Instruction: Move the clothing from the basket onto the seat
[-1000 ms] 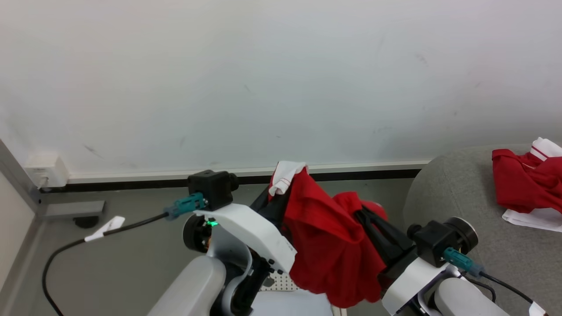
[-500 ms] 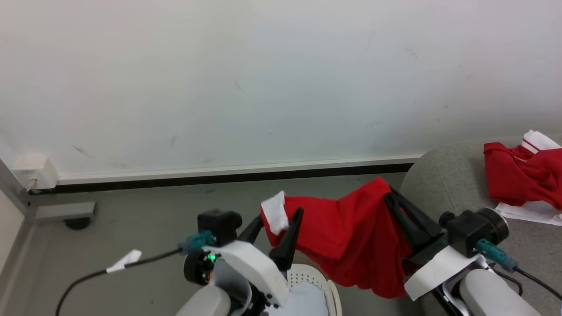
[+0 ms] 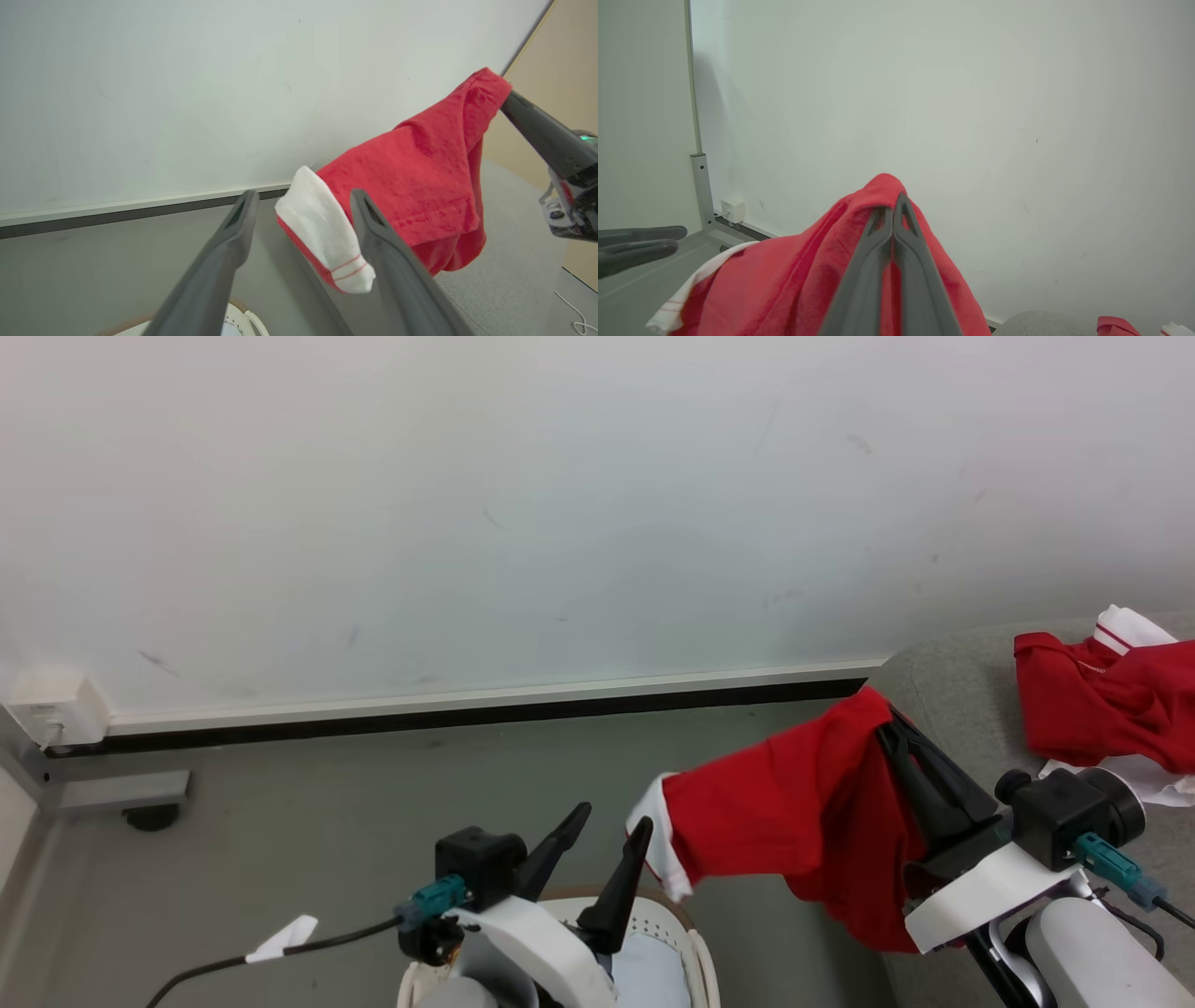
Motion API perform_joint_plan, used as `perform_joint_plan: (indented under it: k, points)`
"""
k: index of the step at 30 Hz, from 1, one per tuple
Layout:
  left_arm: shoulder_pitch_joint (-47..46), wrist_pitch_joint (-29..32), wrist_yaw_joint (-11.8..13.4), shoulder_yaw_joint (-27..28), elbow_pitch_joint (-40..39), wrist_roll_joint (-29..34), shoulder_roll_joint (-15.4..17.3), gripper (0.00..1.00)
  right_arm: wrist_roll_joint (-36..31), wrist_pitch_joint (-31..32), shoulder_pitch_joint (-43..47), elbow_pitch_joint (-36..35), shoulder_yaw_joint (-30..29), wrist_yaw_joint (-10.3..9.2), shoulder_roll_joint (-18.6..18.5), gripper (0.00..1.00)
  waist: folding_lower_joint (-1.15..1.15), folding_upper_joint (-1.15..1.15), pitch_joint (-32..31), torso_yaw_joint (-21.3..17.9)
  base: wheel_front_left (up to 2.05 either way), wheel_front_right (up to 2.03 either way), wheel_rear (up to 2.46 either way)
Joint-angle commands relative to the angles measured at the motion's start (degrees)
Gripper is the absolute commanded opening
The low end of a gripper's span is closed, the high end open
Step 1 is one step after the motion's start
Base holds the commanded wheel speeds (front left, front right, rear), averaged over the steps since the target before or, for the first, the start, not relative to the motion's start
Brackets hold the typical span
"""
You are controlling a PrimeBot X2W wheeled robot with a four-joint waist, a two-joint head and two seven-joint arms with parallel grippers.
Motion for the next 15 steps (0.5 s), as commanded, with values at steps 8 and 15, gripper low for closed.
perform_joint_plan:
  k: [8,15]
  points:
    - [-0.9,-2.1,-1.9,-1.7,1.4,1.9,-0.1,1.00,-0.3,-0.2,0.8,0.0,-0.9,-0.15,-0.6,0.00,0.00,0.00,0.0,-0.6,0.00,0.00,0.00]
    - [-1.1,-2.4,-2.4,-2.6,1.4,1.8,-0.4,1.00,-0.5,-0.2,1.0,0.1,-1.1,-0.15,-0.3,0.00,0.00,0.00,0.2,-1.2,0.00,0.00,0.00]
